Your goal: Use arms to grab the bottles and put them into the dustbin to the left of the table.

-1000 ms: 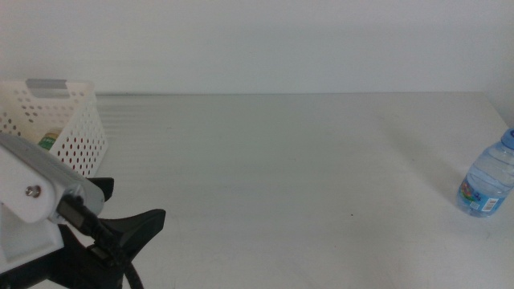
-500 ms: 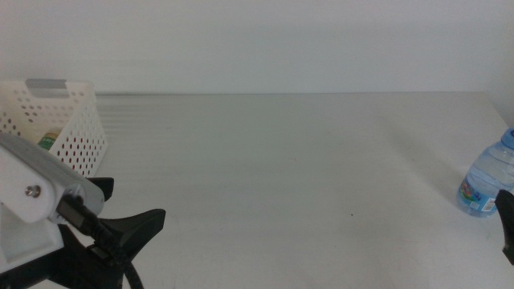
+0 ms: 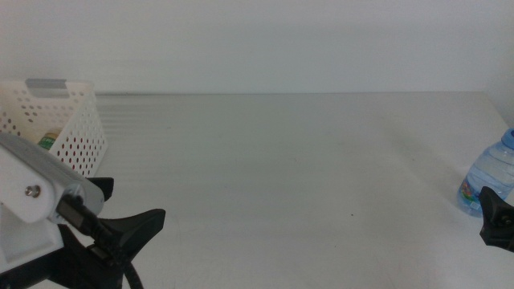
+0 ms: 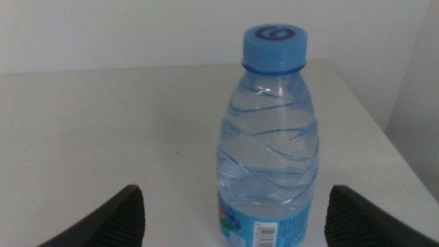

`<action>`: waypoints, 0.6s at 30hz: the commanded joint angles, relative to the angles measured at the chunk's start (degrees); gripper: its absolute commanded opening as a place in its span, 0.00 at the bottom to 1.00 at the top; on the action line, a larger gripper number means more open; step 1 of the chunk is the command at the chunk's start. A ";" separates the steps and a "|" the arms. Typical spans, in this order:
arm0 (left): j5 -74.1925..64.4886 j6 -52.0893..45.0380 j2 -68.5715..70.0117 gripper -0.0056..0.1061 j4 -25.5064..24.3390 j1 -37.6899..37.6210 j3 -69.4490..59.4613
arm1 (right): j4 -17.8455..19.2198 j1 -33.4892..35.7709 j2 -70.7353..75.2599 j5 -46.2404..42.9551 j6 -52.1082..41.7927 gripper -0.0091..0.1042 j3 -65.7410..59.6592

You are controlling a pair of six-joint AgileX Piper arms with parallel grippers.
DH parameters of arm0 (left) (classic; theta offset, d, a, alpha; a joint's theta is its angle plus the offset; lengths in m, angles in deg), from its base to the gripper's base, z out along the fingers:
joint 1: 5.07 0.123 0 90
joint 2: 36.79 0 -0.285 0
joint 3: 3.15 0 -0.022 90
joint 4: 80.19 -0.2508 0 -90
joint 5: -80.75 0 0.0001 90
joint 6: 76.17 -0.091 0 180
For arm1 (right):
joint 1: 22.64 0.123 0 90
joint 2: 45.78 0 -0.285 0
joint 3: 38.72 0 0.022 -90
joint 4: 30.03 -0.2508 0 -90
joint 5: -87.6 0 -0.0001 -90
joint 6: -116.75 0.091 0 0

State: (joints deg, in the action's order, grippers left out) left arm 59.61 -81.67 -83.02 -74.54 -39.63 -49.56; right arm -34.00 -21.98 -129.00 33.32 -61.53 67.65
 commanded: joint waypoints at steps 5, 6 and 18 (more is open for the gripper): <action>4.37 0.36 0.13 0.71 0.20 -0.14 1.54 | -3.43 -0.39 -7.50 -13.52 -5.40 0.92 2.41; 4.37 0.36 0.13 0.71 0.20 -0.14 1.54 | -3.37 -0.39 -8.61 -14.52 -6.07 0.92 2.95; 4.37 0.36 0.13 0.71 0.20 -0.14 1.54 | -6.40 -0.39 -17.86 -14.91 -10.35 0.92 10.91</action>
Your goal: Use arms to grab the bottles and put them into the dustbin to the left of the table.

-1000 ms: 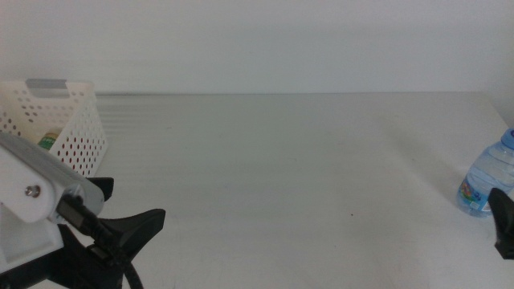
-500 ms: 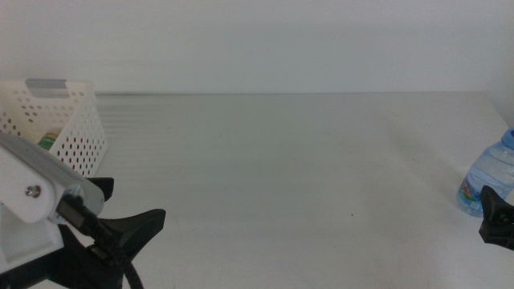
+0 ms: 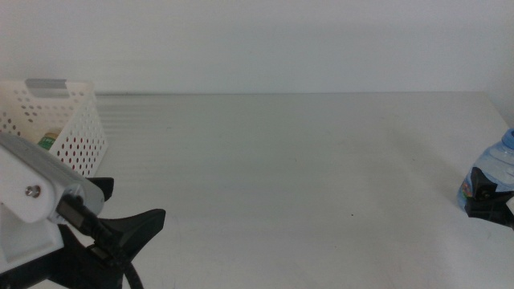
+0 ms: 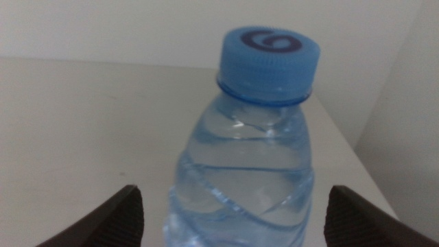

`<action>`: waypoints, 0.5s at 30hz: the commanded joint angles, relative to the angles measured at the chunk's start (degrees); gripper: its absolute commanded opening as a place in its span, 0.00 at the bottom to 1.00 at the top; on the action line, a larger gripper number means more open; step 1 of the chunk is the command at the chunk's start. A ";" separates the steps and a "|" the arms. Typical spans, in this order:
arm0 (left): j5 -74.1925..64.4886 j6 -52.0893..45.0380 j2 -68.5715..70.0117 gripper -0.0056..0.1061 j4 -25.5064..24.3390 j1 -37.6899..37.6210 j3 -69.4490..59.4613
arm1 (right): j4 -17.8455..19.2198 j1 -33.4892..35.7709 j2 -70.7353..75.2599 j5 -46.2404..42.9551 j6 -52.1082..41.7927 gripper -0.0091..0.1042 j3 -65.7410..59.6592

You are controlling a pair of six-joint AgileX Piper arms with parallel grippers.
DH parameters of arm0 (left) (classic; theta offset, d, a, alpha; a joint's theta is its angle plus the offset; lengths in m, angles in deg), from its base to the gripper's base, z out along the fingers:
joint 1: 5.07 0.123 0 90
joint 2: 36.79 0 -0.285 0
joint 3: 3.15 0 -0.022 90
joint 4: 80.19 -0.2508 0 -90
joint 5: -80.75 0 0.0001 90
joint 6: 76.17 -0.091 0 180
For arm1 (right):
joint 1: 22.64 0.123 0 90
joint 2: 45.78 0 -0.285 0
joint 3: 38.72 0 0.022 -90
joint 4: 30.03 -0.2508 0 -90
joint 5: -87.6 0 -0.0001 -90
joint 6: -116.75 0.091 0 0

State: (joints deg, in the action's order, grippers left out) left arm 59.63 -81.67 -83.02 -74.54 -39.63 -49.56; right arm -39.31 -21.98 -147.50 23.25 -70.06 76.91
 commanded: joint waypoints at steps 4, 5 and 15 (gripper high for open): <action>4.35 0.36 0.13 0.71 0.20 -0.14 1.54 | -3.94 -0.39 -2.05 -4.85 -2.62 0.92 4.44; 4.35 0.36 0.13 0.71 0.20 -0.14 1.54 | -4.25 -0.39 -2.88 -4.85 -2.62 0.92 5.33; 4.35 0.36 0.13 0.71 0.20 -0.14 1.54 | -5.44 -0.39 -9.61 -4.80 -5.33 0.81 10.90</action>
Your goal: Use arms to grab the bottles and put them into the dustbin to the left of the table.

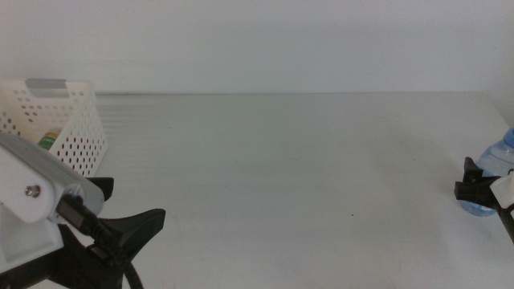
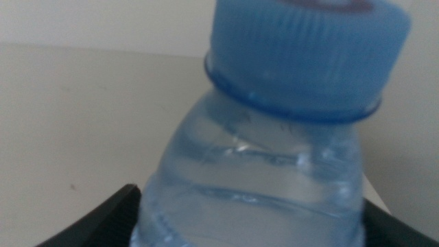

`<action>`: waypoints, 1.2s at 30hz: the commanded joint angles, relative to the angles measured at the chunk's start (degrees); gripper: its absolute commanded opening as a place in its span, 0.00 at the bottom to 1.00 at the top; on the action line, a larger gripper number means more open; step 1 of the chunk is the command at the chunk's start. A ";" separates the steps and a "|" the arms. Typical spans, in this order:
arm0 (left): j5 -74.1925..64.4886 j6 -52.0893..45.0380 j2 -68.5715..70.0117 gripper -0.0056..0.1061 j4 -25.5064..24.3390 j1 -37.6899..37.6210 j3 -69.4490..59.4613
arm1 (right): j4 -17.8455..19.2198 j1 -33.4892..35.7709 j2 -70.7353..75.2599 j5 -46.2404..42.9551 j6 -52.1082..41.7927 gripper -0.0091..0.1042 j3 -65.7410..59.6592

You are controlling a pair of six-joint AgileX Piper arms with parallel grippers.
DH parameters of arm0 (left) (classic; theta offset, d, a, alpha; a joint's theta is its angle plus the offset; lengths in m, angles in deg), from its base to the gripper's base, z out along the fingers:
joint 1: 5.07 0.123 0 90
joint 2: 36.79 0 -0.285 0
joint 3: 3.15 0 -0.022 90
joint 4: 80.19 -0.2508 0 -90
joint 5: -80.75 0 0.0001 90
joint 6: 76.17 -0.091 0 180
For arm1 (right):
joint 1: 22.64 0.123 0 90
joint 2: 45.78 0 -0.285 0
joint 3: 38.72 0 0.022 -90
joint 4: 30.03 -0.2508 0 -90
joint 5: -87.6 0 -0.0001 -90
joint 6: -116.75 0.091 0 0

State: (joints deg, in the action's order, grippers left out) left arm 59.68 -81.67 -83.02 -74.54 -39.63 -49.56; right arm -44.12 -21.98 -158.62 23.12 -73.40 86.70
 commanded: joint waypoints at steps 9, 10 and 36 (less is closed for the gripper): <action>4.30 0.36 0.13 0.71 0.20 -0.14 1.54 | 8.34 0.81 3.35 -4.32 3.73 0.08 0.87; 4.30 0.36 0.13 0.71 0.20 -0.14 1.54 | 11.07 1.67 4.24 -4.26 5.00 0.08 0.95; 4.30 0.36 0.13 0.71 0.20 -0.14 1.54 | 27.03 32.91 -5.94 23.70 14.01 0.08 44.55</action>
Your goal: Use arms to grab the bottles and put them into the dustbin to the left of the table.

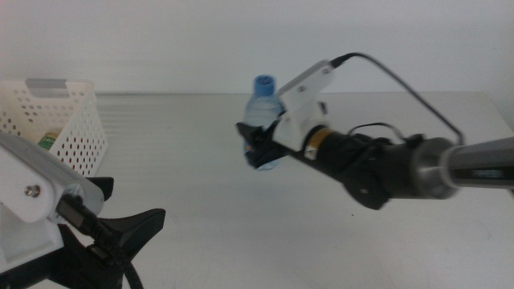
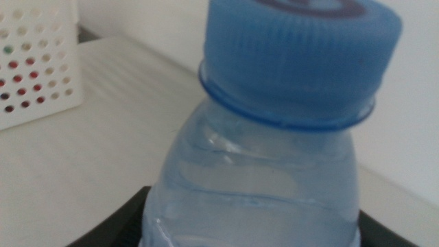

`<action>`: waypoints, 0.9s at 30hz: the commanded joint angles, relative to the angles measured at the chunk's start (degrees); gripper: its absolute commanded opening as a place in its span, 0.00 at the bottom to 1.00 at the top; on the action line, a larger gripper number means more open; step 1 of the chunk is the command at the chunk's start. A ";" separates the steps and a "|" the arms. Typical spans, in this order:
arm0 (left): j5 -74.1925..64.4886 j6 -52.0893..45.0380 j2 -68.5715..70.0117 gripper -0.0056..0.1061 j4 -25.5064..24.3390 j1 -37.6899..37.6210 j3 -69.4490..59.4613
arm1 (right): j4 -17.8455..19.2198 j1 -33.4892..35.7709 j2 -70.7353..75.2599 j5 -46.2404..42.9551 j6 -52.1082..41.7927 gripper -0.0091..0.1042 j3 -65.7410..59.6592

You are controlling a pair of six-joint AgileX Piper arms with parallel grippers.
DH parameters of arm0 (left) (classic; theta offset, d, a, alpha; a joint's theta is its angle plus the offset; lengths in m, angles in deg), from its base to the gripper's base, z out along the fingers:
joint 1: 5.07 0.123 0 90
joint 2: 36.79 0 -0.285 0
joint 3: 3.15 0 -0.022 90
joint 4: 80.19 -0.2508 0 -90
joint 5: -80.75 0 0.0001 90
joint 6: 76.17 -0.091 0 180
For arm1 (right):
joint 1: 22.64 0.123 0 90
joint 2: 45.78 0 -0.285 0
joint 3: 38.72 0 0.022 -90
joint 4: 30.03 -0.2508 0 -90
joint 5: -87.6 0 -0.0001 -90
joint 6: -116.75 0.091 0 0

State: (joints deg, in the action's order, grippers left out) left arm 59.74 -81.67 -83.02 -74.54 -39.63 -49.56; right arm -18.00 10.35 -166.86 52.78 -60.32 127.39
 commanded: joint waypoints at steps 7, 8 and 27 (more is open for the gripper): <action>4.23 0.36 0.13 0.71 0.20 -0.14 1.54 | 4.25 3.27 -5.64 -5.71 4.18 0.08 12.92; 4.23 0.36 0.13 0.71 0.20 -0.14 1.54 | 4.66 3.49 -6.18 -5.71 4.31 0.08 13.22; 4.23 0.36 0.13 0.71 0.20 -0.14 1.54 | 9.78 3.93 -8.49 -0.98 12.78 0.63 12.66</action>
State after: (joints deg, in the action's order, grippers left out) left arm 59.74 -81.67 -83.02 -74.54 -39.63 -49.56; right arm -9.54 14.34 -179.10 53.97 -49.36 138.52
